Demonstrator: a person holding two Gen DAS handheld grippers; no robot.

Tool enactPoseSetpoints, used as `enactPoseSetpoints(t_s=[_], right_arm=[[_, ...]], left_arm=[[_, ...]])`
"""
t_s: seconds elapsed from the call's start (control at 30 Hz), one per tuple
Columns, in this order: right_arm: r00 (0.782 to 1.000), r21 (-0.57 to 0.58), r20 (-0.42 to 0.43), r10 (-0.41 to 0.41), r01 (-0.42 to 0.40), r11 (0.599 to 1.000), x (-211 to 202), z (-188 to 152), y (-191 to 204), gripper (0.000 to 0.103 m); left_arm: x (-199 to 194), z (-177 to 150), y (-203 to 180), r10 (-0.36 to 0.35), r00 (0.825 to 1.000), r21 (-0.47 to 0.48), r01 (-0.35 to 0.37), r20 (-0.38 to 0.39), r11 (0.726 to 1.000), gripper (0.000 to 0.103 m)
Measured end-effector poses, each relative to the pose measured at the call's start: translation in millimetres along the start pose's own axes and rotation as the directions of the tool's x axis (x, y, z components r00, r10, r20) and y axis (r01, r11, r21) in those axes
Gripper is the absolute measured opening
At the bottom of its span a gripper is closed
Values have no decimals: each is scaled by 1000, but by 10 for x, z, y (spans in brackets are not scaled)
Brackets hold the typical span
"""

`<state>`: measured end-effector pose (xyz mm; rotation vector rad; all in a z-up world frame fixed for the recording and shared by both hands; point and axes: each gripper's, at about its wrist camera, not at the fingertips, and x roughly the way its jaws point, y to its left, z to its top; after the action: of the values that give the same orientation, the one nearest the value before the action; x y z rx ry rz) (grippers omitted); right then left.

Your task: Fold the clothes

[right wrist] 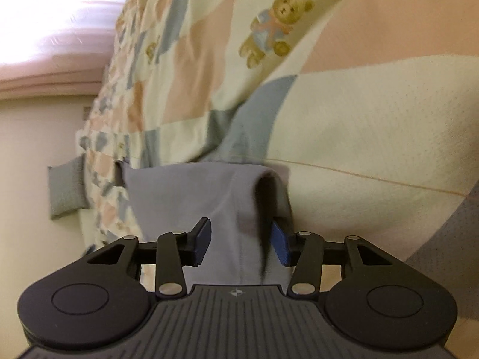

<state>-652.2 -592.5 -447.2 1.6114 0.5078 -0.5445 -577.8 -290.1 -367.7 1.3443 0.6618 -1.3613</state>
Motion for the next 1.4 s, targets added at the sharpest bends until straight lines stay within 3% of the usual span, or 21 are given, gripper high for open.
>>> enactPoseSetpoints(t_s=[0.1, 0.13, 0.17, 0.23, 0.33, 0.47, 0.53, 0.73, 0.83, 0.9, 0.97, 1.0, 1.07, 1.1, 1.13, 1.17, 1.2, 1.23, 1.3, 1.37, 1.4], right_arm=[[1000, -57, 1, 22, -22, 998, 52, -2, 42, 26], [1000, -85, -13, 26, -27, 996, 84, -9, 84, 8], [999, -122, -24, 24, -27, 992, 87, -13, 155, 3], [998, -205, 13, 58, -54, 977, -16, -9, 327, 3], [984, -187, 100, 145, -125, 974, -283, 102, 390, 2], [990, -98, 138, 7, 7, 995, -246, 244, 105, 2], [990, -23, 137, -30, 33, 999, -196, 288, -59, 2], [980, -227, 197, -11, 56, 972, -436, 225, 350, 1], [965, -207, 247, -91, 144, 968, -401, 341, 300, 1], [956, -168, 247, -156, 201, 965, -285, 413, 154, 1], [957, -125, 226, -183, 215, 969, -162, 449, -7, 0], [957, -132, 222, -186, 219, 967, -112, 436, -5, 1], [968, -165, 183, -170, 201, 966, -59, 448, 88, 18], [977, -160, 154, -149, 174, 972, -71, 471, 131, 39], [982, -151, 137, -132, 152, 977, -115, 488, 180, 61], [978, -149, 144, -152, 173, 974, -199, 480, 232, 69], [968, -148, 161, -191, 215, 965, -300, 460, 284, 84], [955, -143, 180, -235, 261, 955, -406, 443, 323, 90], [912, -71, 210, -352, 374, 925, -607, 414, 314, 89], [853, 0, 249, -458, 473, 881, -810, 344, 289, 85], [849, 6, 267, -457, 472, 881, -905, 280, 293, 85]], left_arm=[[31, 21, -8, 1, 1000, 7, -1, -8, 1000, 2], [41, 24, -16, 1, 1000, 16, -1, -11, 1000, 2], [48, 26, -26, 3, 1000, 29, -2, -13, 1000, 2], [50, 24, -54, 11, 1000, 77, -10, -16, 997, 2], [33, 45, -97, 53, 999, 172, -53, 4, 984, 7], [58, 145, -99, 1, 1000, 229, -3, 8, 973, 6], [58, 166, -128, -12, 1000, 271, 9, 8, 963, 6], [-86, 319, -93, -58, 997, 269, 43, 47, 962, 6], [-5, 449, -192, -87, 994, 289, 65, 61, 955, 6], [142, 534, -275, -128, 990, 276, 109, 51, 955, 13], [292, 519, -375, -112, 993, 282, 93, 50, 955, 21], [317, 495, -405, -97, 994, 281, 76, 59, 957, 22], [224, 435, -388, -79, 992, 243, 54, 94, 968, 26], [156, 399, -361, -81, 990, 215, 55, 112, 975, 30], [48, 353, -301, -113, 985, 175, 89, 130, 981, 46], [-57, 309, -237, -162, 976, 138, 142, 143, 980, 67], [-163, 264, -174, -210, 965, 102, 195, 159, 975, 71], [-269, 220, -111, -256, 951, 66, 248, 175, 966, 70], [-477, 122, 22, -334, 918, -1, 341, 213, 940, 71], [-621, -31, 271, -313, 918, -85, 342, 243, 936, 71], [-645, -168, 496, -277, 930, -157, 319, 242, 935, 69]])
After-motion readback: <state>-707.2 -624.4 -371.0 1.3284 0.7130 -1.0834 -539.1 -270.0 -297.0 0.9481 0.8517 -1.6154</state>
